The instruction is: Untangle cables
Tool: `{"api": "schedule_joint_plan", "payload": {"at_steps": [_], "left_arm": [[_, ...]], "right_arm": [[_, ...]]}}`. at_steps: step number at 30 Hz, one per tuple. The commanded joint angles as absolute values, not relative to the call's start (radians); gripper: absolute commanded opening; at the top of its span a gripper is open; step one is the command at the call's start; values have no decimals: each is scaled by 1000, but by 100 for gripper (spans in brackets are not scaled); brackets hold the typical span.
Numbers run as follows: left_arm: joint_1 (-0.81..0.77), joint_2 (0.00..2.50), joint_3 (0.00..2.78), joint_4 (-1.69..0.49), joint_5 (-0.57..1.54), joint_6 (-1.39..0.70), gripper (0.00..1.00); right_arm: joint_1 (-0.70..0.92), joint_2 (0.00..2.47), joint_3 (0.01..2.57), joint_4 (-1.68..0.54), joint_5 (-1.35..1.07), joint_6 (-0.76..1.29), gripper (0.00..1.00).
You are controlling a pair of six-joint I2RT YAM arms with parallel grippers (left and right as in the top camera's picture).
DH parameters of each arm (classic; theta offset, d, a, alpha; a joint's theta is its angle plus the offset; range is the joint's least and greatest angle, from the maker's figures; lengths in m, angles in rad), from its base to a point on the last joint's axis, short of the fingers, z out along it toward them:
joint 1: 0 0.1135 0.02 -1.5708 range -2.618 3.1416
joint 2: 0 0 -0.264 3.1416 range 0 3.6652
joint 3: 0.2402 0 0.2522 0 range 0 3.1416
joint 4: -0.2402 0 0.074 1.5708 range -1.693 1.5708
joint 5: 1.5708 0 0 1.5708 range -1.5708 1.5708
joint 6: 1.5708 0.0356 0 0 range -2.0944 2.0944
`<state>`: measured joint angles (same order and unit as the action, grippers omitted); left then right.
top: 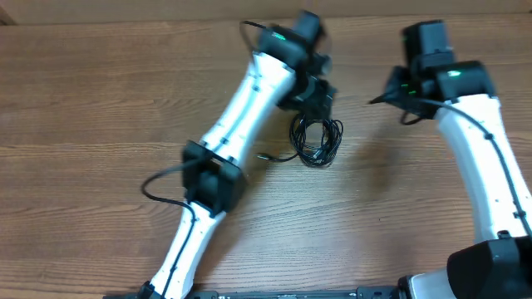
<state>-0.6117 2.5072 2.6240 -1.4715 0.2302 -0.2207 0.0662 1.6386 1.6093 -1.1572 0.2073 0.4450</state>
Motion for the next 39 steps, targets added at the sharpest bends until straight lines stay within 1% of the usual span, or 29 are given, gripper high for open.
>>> {"api": "schedule_joint_plan", "payload": {"at_steps": [1, 4, 5, 11, 13, 18, 19, 21, 23, 24, 25, 26, 30, 33, 37, 39], "left_arm": [[-707, 2506, 2626, -1458, -73, -361, 77], [-775, 2506, 2626, -1431, -133, -364, 70], [-790, 2506, 2626, -1422, -146, -364, 69], [-849, 2512, 2626, -1382, -213, -381, 70], [-850, 2516, 2626, -1383, -231, -390, 70], [-839, 2556, 2624, -1382, -235, -402, 66], [-838, 2571, 2624, -1383, -235, -405, 64], [-838, 2600, 2624, -1383, -235, -405, 56], [-838, 2622, 2624, -1383, -225, -405, 53], [-838, 2629, 2624, -1383, -214, -404, 48], [-838, 2634, 2624, -1383, -208, -404, 13], [-838, 2637, 2624, -1383, -208, -405, 4], [-832, 2636, 2632, -1388, -208, -388, 4], [-813, 2623, 2675, -1462, -193, -385, 4], [-764, 2577, 2754, -1528, -63, -336, 4], [-739, 2558, 2783, -1538, -41, -336, 5]], "right_arm": [[-41, 1589, 1679, -1184, 202, 448, 45], [-125, 1588, 1713, -1215, 168, 447, 45], [-151, 1588, 1722, -1222, 147, 447, 45], [-263, 1588, 1730, -1252, 30, 439, 42], [-281, 1588, 1730, -1258, 18, 439, 39], [-287, 1588, 1730, -1261, -3, 435, 37], [-287, 1588, 1730, -1262, -3, 435, 37], [-287, 1588, 1730, -1263, -2, 435, 37], [-287, 1588, 1730, -1263, -3, 435, 36], [-287, 1588, 1730, -1263, -3, 436, 37], [-287, 1588, 1730, -1263, -3, 435, 37], [-287, 1588, 1730, -1263, -3, 435, 37], [-287, 1588, 1730, -1263, -2, 435, 37], [-287, 1588, 1730, -1264, -2, 435, 37], [-287, 1588, 1730, -1263, -3, 436, 37], [-286, 1588, 1730, -1263, -3, 436, 37]]}}
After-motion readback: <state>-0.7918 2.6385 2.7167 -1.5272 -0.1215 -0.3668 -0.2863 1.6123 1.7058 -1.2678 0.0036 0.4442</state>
